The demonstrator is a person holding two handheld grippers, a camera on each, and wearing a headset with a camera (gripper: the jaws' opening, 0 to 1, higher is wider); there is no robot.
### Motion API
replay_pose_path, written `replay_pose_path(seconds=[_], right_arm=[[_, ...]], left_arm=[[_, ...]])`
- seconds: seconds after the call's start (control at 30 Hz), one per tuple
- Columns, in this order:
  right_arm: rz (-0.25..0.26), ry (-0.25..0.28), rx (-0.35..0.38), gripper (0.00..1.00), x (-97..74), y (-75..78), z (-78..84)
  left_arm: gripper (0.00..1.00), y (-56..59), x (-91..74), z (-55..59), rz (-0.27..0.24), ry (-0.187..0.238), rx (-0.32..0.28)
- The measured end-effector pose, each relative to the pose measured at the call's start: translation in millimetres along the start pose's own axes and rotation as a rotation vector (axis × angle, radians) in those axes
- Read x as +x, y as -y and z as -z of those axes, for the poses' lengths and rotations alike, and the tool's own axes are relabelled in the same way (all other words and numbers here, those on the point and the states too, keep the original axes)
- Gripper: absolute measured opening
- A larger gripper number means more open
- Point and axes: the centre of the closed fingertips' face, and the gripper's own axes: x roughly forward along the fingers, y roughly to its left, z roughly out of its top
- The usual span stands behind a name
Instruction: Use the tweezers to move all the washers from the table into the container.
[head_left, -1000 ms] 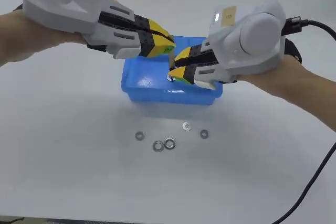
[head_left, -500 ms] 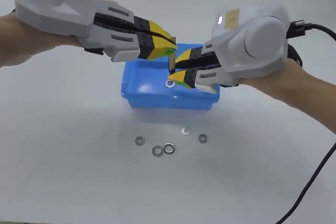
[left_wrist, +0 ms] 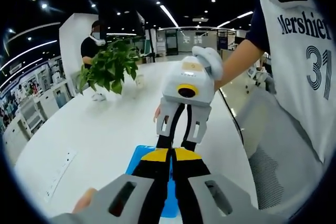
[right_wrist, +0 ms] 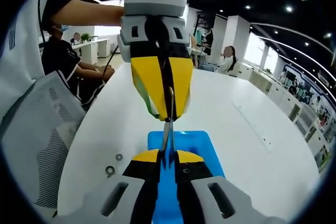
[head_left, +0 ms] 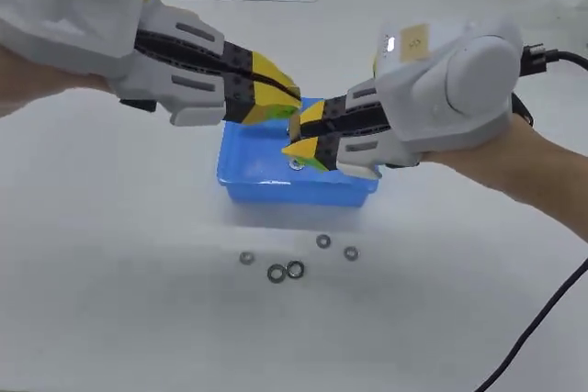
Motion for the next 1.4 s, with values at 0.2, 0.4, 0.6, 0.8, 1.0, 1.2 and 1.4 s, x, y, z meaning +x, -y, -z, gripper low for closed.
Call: replay_pose_path(seconds=[0.2,0.4,0.6,0.8,1.0,1.2,1.4], right_arm=[[0.003,-0.005,-0.029,0.11,-5.6,-15.5,-7.7],[-0.026,-0.022,-0.056,0.11,-5.3,-38.3,-8.9],[-0.044,-0.026,-0.054,0.11,-3.1,-60.0,-8.0],[-0.063,-0.029,-0.04,0.11,1.6,-84.2,-3.9],[-0.071,-0.038,-0.024,0.1,4.2,-100.8,1.3],[-0.081,-0.046,-0.035,0.09,4.2,-106.4,2.0],[-0.086,-0.035,-0.035,0.09,4.4,-106.3,-2.8]], left_arm=[[0.05,18.5,-11.1,-3.9,-0.017,-0.01,0.021],[0.05,40.8,-15.9,-2.1,-0.008,-0.019,0.017],[0.05,62.8,-20.0,2.8,-0.005,-0.021,-0.001],[0.05,83.9,-19.1,9.1,0.006,-0.027,-0.026],[0.05,96.1,-19.2,17.1,0.005,-0.014,-0.063],[0.05,98.6,-20.8,19.6,0.007,0.001,-0.101],[0.06,97.5,-22.9,15.7,0.008,0.032,-0.123]])
